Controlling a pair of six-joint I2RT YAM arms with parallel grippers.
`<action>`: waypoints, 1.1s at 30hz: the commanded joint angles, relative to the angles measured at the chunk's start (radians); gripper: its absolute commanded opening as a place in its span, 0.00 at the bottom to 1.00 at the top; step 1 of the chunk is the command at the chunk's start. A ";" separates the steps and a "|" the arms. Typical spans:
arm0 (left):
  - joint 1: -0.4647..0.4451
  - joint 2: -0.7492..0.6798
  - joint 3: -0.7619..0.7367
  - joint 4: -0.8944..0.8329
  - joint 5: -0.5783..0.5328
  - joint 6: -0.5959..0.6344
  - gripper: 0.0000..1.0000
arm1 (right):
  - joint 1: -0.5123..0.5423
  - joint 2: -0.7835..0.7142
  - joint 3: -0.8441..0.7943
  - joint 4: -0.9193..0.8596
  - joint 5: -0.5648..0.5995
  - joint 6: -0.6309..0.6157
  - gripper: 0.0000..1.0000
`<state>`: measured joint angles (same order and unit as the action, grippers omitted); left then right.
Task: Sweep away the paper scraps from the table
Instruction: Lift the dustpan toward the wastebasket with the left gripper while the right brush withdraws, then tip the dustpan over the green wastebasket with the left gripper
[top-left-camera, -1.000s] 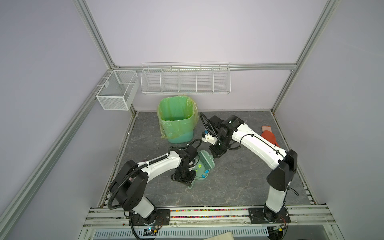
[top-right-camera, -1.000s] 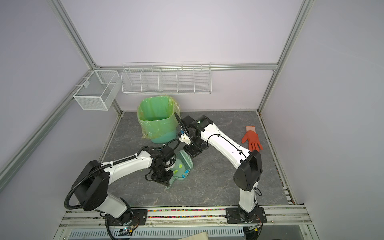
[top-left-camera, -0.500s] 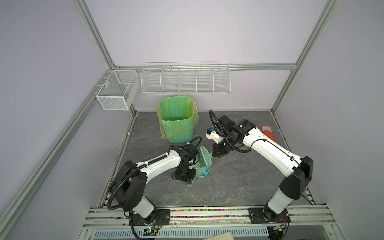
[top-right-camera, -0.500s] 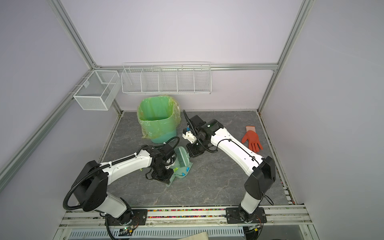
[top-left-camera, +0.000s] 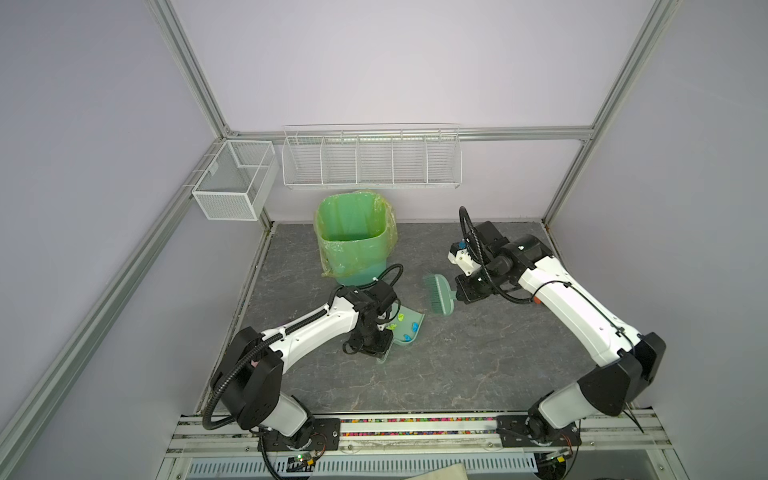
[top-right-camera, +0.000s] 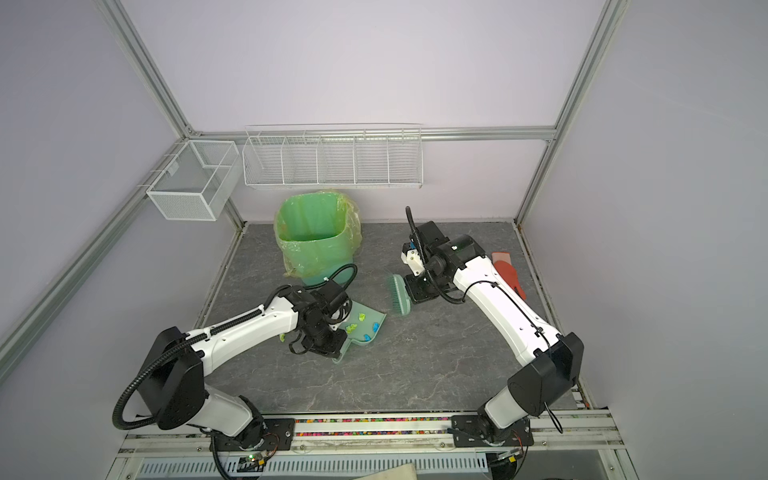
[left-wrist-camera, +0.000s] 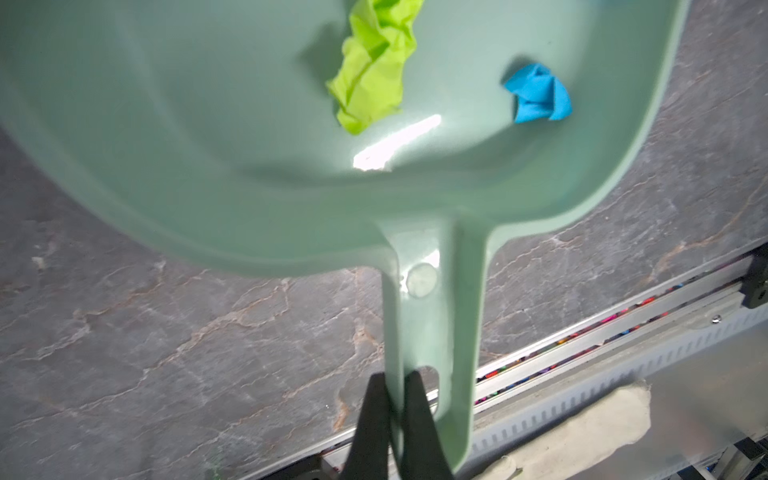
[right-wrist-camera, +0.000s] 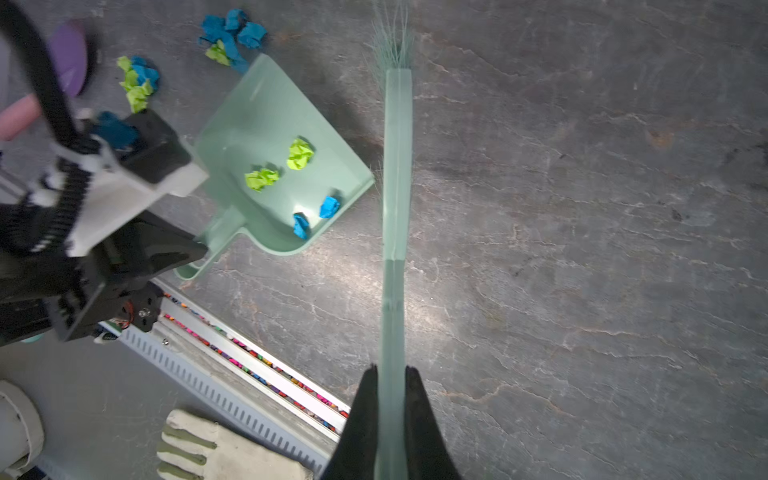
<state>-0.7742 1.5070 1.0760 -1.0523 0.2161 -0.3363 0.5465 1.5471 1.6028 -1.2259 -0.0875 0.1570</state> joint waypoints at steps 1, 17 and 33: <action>0.004 -0.036 0.053 -0.041 -0.040 -0.007 0.00 | -0.025 -0.025 -0.022 -0.019 0.045 -0.002 0.07; 0.004 -0.024 0.262 -0.153 -0.106 0.019 0.00 | -0.075 -0.001 -0.090 -0.057 0.191 0.001 0.07; 0.004 0.087 0.590 -0.256 -0.199 0.049 0.00 | -0.108 -0.018 -0.163 -0.006 0.165 -0.002 0.07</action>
<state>-0.7742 1.5658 1.6085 -1.2640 0.0540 -0.3042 0.4427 1.5471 1.4525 -1.2499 0.0891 0.1570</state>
